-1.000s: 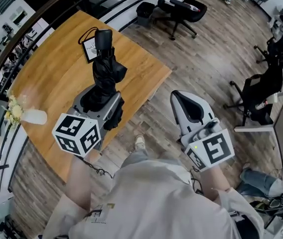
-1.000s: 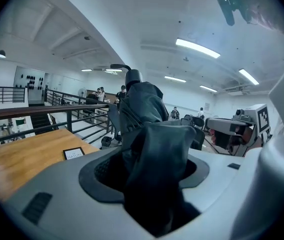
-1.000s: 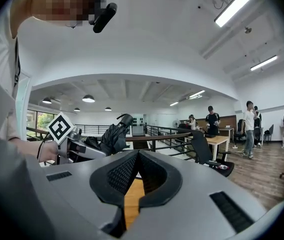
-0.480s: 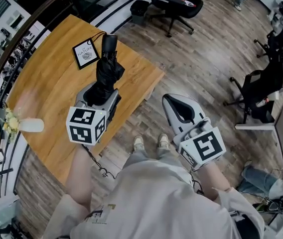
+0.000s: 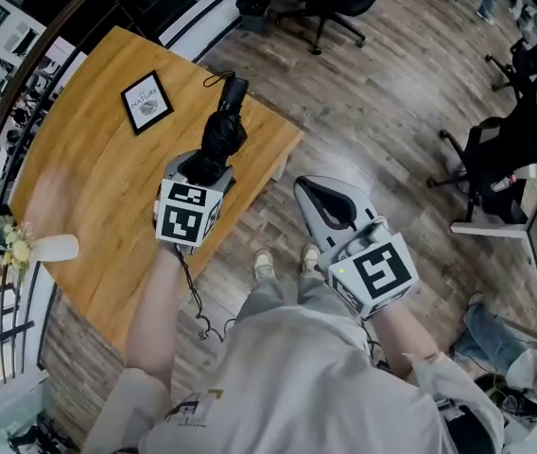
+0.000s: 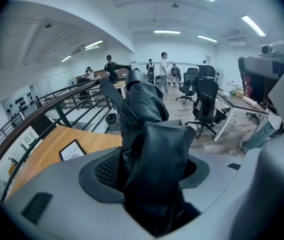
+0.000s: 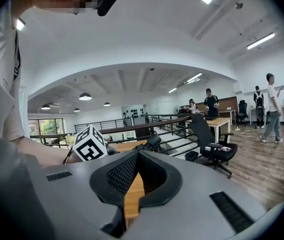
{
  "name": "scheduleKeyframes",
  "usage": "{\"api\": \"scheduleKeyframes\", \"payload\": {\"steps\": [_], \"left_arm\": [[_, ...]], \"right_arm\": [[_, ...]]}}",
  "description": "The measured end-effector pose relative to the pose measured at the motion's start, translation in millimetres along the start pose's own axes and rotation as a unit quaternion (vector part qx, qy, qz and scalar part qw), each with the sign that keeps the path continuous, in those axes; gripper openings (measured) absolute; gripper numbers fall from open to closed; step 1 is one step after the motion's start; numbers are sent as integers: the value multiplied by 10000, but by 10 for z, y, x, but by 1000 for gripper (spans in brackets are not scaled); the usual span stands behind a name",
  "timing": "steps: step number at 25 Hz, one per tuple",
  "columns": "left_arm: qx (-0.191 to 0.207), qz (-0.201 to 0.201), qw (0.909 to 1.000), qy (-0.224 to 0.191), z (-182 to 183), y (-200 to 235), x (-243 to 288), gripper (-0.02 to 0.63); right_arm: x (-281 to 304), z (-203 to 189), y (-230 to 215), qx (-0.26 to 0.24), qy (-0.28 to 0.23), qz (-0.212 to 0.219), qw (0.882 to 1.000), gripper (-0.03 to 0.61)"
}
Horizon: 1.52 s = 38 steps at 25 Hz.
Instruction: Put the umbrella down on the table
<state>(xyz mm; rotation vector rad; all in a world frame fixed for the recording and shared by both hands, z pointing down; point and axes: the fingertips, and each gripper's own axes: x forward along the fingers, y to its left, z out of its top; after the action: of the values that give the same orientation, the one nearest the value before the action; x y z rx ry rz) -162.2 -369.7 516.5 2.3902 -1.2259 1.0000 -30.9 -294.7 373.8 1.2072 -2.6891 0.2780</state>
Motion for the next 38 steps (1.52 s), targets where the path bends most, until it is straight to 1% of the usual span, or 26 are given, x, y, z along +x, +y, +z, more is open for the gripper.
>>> {"api": "scheduleKeyframes", "payload": {"steps": [4, 8, 12, 15, 18, 21, 23, 25, 26, 28, 31, 33, 34, 36, 38], "left_arm": [[-132, -96, 9993, 337, -188, 19, 374, 284], [-117, -188, 9968, 765, -498, 47, 743, 284], [-96, -354, 9918, 1228, -815, 22, 1075, 284], [-232, -524, 9868, 1512, -984, -5, 1267, 284], [-353, -555, 9825, 1740, -1073, 40, 1364, 285], [-485, -673, 9782, 1904, -1247, 41, 1530, 285], [-425, -640, 9762, 2030, -1334, 84, 1595, 286], [-295, -538, 9756, 2109, -1367, 149, 1616, 287], [-302, -546, 9742, 2167, -1426, 149, 1640, 287], [-364, -608, 9720, 2243, -1546, 144, 1703, 287], [-367, -653, 9713, 2257, -1606, 164, 1738, 288], [-498, -729, 9682, 2341, -1726, 118, 1782, 290], [-527, -682, 9684, 2340, -1725, 132, 1780, 290], [-485, -512, 9723, 2230, -1649, 200, 1766, 298], [-514, -453, 9735, 2181, -1644, 212, 1742, 299]], "right_arm": [[92, -134, -117, 106, 135, 20, 9999, 28], [193, -290, -208, 214, 348, 54, 9992, 28], [302, -473, -267, 325, 592, 92, 9977, 28], [392, -547, -295, 340, 670, 134, 9971, 28], [463, -621, -329, 389, 780, 159, 9961, 28], [534, -705, -367, 458, 879, 144, 9950, 28], [585, -751, -373, 471, 917, 140, 9946, 28], [615, -778, -367, 484, 929, 145, 9944, 28], [618, -791, -364, 503, 939, 132, 9942, 28], [621, -822, -353, 567, 964, 84, 9937, 28], [626, -867, -300, 702, 1020, 42, 9923, 28], [622, -854, -275, 724, 1041, 48, 9919, 28], [619, -828, -273, 701, 1031, 42, 9922, 28], [602, -754, -281, 629, 976, -6, 9932, 28], [564, -673, -287, 569, 902, -66, 9943, 28]]}}
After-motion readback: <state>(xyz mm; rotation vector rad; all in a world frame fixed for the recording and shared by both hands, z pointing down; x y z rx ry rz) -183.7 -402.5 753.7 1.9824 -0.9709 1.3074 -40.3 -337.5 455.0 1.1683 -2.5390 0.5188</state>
